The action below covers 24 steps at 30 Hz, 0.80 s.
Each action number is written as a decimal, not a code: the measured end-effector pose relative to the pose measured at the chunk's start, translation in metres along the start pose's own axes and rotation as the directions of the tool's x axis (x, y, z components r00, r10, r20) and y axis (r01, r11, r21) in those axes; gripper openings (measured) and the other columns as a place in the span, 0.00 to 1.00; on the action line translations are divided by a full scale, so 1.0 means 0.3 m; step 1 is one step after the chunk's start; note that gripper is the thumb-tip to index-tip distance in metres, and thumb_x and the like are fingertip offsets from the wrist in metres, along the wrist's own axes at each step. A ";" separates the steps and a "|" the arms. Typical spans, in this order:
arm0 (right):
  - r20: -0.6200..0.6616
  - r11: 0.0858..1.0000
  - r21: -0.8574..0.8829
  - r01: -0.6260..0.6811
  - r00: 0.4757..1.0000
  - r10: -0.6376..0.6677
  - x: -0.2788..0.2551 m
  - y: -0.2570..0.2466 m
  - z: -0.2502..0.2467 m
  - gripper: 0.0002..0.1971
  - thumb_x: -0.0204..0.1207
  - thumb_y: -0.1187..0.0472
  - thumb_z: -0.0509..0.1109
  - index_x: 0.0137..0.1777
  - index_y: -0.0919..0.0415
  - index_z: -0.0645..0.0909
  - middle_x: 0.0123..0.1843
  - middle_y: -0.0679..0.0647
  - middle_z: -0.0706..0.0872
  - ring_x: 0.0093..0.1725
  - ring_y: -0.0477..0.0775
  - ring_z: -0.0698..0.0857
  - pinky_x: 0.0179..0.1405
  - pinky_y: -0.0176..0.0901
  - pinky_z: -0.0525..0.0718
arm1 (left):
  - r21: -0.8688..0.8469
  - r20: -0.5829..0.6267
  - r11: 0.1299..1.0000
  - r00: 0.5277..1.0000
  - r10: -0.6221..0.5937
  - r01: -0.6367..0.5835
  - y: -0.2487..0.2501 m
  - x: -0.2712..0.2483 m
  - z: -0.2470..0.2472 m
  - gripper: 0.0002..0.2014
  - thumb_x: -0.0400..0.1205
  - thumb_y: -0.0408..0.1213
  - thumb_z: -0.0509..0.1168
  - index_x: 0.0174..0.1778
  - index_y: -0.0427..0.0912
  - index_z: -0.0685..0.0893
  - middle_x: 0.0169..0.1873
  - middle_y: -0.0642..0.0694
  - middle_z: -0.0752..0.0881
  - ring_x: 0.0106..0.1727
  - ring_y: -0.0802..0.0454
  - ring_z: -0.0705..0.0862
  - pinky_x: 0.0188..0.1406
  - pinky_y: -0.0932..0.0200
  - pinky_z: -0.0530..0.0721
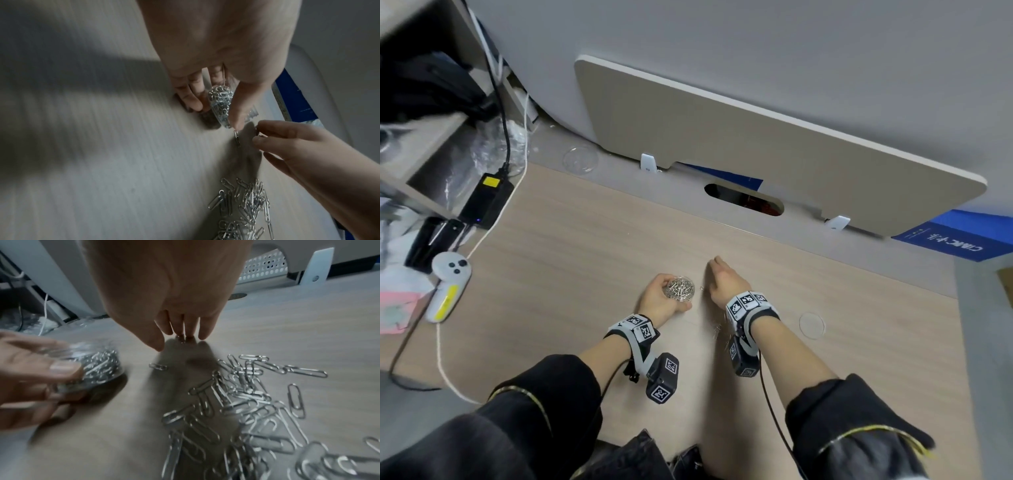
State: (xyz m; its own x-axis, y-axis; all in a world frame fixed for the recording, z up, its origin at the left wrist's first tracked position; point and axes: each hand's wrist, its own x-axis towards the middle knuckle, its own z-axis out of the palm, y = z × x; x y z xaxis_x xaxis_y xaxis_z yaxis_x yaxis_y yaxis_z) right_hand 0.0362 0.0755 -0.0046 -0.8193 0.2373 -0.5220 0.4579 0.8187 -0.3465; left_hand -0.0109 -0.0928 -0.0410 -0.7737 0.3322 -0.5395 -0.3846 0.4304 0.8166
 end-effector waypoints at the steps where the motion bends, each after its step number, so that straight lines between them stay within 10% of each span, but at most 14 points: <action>1: 0.000 0.999 -0.018 0.030 1.000 -0.030 -0.006 -0.004 0.007 0.32 0.77 0.65 0.58 0.82 0.59 0.56 0.87 0.52 0.53 0.84 0.54 0.59 0.79 0.50 0.67 | -0.007 0.003 1.000 1.000 0.000 0.000 0.002 -0.004 -0.003 0.29 0.52 0.32 0.83 0.45 0.53 0.78 0.48 0.49 0.83 0.53 0.47 0.84 0.65 0.48 0.80; 12: 0.093 0.885 -0.303 0.353 0.935 -0.341 -0.166 0.051 0.106 0.39 0.72 0.65 0.61 0.84 0.61 0.50 0.87 0.55 0.49 0.85 0.55 0.52 0.81 0.40 0.52 | -0.053 0.013 0.998 1.000 0.016 -0.015 0.003 -0.027 0.002 0.30 0.52 0.31 0.82 0.44 0.53 0.77 0.44 0.54 0.83 0.48 0.49 0.83 0.59 0.53 0.80; 24: 0.112 0.902 -0.365 0.231 0.973 -0.203 -0.235 0.130 0.109 0.37 0.76 0.66 0.58 0.84 0.64 0.48 0.87 0.56 0.45 0.85 0.57 0.51 0.85 0.47 0.50 | 0.064 0.043 0.997 0.999 0.027 -0.030 0.009 -0.050 0.059 0.30 0.57 0.27 0.82 0.52 0.46 0.78 0.49 0.49 0.83 0.51 0.51 0.81 0.60 0.58 0.77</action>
State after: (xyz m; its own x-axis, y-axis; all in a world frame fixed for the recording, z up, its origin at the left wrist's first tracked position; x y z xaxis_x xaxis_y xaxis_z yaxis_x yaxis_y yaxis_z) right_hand 0.1230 0.0735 -0.0068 -0.8513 0.0056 -0.5246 0.0982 0.9840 -0.1488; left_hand 0.0086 -0.0818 -0.0341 -0.7616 0.3792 -0.5255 -0.3283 0.4733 0.8174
